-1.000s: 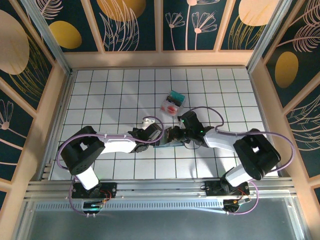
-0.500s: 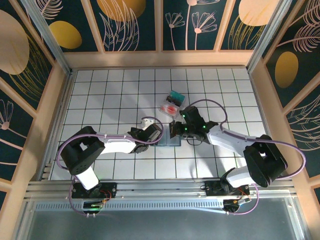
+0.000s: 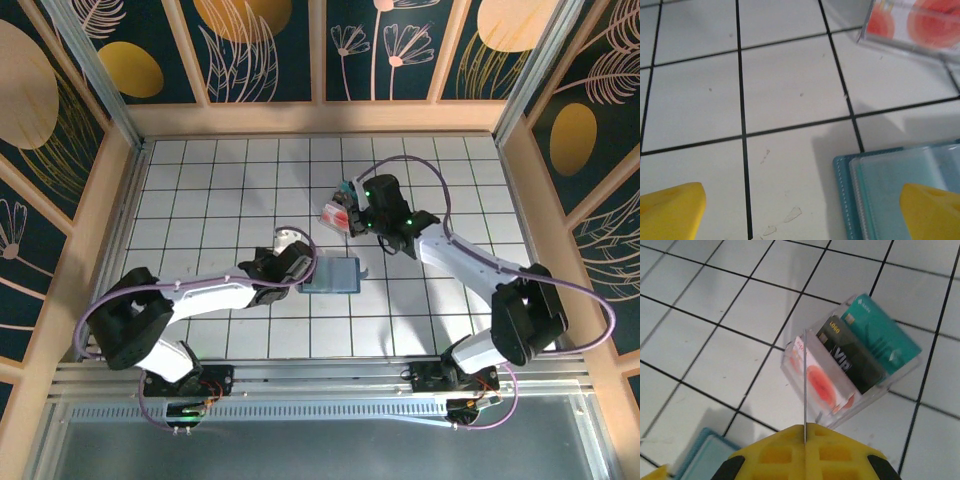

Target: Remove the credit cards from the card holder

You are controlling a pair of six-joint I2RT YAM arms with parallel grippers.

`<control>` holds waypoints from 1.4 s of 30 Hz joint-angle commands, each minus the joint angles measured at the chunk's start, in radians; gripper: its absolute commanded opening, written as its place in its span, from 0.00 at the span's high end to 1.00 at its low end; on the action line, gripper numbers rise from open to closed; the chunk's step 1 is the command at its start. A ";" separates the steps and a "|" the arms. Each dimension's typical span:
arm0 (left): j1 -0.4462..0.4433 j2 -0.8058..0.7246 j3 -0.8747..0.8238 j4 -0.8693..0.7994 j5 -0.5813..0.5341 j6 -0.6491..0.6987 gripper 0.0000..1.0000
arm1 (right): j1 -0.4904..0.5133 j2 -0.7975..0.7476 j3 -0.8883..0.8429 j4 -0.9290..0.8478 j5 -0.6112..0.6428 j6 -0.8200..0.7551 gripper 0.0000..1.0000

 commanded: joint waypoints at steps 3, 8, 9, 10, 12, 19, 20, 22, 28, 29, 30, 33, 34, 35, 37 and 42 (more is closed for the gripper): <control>0.005 -0.109 -0.035 0.012 -0.038 -0.041 0.01 | -0.025 0.100 0.073 0.027 0.020 -0.309 1.00; 0.010 -0.171 -0.071 0.046 -0.056 -0.066 0.01 | -0.052 0.164 0.125 0.020 -0.011 -0.416 1.00; 0.011 -0.181 -0.076 0.050 -0.056 -0.070 0.01 | -0.086 0.174 0.133 0.018 -0.029 -0.432 1.00; 0.014 -0.186 -0.080 0.051 -0.057 -0.072 0.01 | -0.092 0.181 0.138 0.018 -0.044 -0.443 1.00; 0.017 -0.194 -0.085 0.054 -0.057 -0.073 0.01 | -0.108 0.194 0.151 0.016 -0.073 -0.466 1.00; 0.029 -0.193 -0.084 0.055 -0.056 -0.078 0.01 | -0.136 0.256 0.205 -0.003 -0.129 -0.524 1.00; 0.032 -0.193 -0.083 0.054 -0.057 -0.079 0.01 | -0.139 0.266 0.217 -0.009 -0.134 -0.526 1.00; 0.035 -0.194 -0.081 0.054 -0.057 -0.079 0.01 | -0.141 0.288 0.237 -0.022 -0.151 -0.536 1.00; 0.047 -0.195 -0.084 0.050 -0.056 -0.087 0.01 | -0.150 0.351 0.286 -0.053 -0.165 -0.553 1.00; 0.050 -0.193 -0.085 0.048 -0.053 -0.088 0.01 | -0.152 0.361 0.293 -0.058 -0.165 -0.555 1.00; 0.052 -0.193 -0.087 0.047 -0.050 -0.090 0.01 | -0.154 0.370 0.298 -0.061 -0.163 -0.558 1.00; 0.058 -0.193 -0.088 0.045 -0.047 -0.092 0.01 | -0.161 0.395 0.314 -0.074 -0.163 -0.560 1.00; 0.059 -0.194 -0.087 0.044 -0.046 -0.092 0.01 | -0.162 0.402 0.318 -0.081 -0.163 -0.562 1.00; 0.062 -0.196 -0.088 0.044 -0.045 -0.092 0.01 | -0.163 0.408 0.320 -0.086 -0.163 -0.563 1.00; 0.064 -0.200 -0.090 0.044 -0.045 -0.093 0.01 | -0.165 0.421 0.323 -0.094 -0.169 -0.567 1.00; 0.072 -0.201 -0.091 0.045 -0.037 -0.091 0.01 | -0.169 0.454 0.345 -0.129 -0.181 -0.567 1.00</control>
